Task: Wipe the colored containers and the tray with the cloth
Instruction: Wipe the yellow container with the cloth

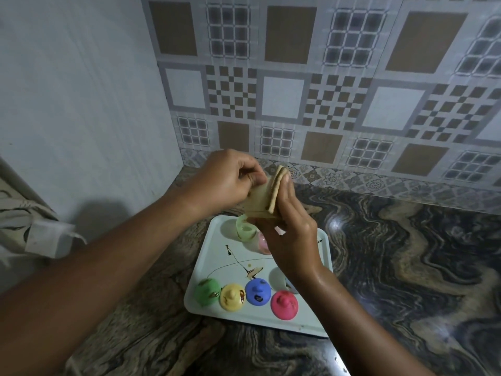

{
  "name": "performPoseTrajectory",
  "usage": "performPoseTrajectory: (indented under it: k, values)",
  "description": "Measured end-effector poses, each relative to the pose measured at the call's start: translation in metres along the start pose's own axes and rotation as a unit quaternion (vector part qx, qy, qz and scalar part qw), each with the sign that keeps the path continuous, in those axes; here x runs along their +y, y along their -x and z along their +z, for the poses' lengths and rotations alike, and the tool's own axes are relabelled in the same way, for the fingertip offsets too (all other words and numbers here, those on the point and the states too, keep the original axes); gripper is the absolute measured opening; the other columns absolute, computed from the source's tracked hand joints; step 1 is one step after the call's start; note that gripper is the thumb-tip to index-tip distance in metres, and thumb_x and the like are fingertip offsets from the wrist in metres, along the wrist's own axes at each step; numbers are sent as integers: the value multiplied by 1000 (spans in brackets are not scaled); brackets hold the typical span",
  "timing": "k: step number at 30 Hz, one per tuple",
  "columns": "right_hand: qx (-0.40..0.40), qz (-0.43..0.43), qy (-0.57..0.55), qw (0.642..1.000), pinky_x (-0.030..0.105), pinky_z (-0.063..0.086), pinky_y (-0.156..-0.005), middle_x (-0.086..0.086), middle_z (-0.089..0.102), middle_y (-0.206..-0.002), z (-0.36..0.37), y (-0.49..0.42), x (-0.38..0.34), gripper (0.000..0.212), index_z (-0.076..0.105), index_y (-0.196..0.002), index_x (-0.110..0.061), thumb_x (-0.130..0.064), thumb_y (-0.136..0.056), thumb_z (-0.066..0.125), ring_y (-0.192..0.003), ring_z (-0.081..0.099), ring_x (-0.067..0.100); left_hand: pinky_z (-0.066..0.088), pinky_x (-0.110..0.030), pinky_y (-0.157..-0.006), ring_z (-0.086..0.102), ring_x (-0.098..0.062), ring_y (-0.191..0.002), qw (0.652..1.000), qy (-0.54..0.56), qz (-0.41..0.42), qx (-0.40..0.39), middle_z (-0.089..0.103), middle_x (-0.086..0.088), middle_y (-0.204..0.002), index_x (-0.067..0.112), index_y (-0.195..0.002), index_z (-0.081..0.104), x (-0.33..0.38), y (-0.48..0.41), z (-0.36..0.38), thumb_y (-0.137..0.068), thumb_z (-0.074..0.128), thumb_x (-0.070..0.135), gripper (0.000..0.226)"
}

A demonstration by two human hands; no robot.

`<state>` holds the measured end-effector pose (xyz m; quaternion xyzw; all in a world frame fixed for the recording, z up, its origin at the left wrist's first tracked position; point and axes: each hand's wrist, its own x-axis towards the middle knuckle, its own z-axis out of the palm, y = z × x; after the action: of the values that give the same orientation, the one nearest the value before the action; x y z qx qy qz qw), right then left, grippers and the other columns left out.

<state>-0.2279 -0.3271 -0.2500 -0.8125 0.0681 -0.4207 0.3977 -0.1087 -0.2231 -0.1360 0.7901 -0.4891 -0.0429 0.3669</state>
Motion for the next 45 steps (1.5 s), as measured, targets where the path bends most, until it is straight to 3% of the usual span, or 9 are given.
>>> performPoseTrajectory:
  k: [9,14,18,24,30,34,37,42,45]
  values:
    - [28,61,-124,990,45,61,-86,11,72,-117,-14,-5,-2,88,38,-151,0,-39,-82,75,-101,74,22,55,-30,-95,66,3,-105,992,118,-47,-2,73,14,-112,25,-111,74,-12,7,-9,-86,65,38,30]
    - [5,5,-43,999,48,59,-87,21,63,-131,-10,-9,-2,79,43,-148,2,-26,-84,79,-120,64,35,58,-36,-88,69,-6,-89,996,71,-48,19,73,11,-91,32,-86,72,-5,4,-15,-89,70,24,9]
    - [27,-45,5,999,41,57,-93,26,60,-134,-3,-4,-4,80,45,-143,10,-23,-81,83,-122,62,41,58,-30,-74,68,-8,-79,999,16,3,35,73,5,-84,17,-90,76,9,8,-7,-90,69,25,10]
    - [42,10,-26,999,22,53,-74,10,72,-99,-17,-6,-3,62,58,-133,7,-11,-78,80,-86,67,9,55,-32,-92,68,-3,-100,993,114,-34,10,75,12,-103,28,-102,75,-1,8,-15,-91,66,27,14]
    - [31,-70,27,997,50,60,-85,28,50,-145,-3,-3,-4,82,40,-146,8,-21,-82,82,-127,58,42,51,-12,-72,64,3,-81,999,11,10,44,70,13,-85,20,-93,75,11,9,-2,-91,68,19,7]
    - [25,-30,-9,999,39,60,-86,28,62,-130,-13,-4,3,71,51,-140,7,-21,-82,82,-116,65,43,55,-29,-92,67,-4,-103,996,74,-19,37,74,7,-109,23,-111,74,7,10,-2,-92,65,33,23]
    - [33,-2,-16,999,40,60,-83,26,69,-115,-22,-6,3,66,56,-135,7,-28,-84,76,-103,70,25,53,-38,-99,66,-7,-109,991,119,-65,-2,74,9,-111,28,-107,74,-2,8,-8,-90,65,34,21]
    - [16,-30,10,999,45,59,-87,28,58,-136,-15,-1,1,71,52,-137,11,-18,-81,84,-119,62,44,51,-9,-70,64,8,-79,995,78,-41,44,69,13,-87,22,-94,74,8,4,1,-92,67,19,8]
    - [40,-47,18,998,48,56,-95,24,50,-147,-14,2,-1,79,47,-141,12,-27,-82,83,-133,54,38,47,-4,-69,63,6,-79,998,27,8,56,69,15,-84,19,-96,76,17,6,10,-91,68,21,10]
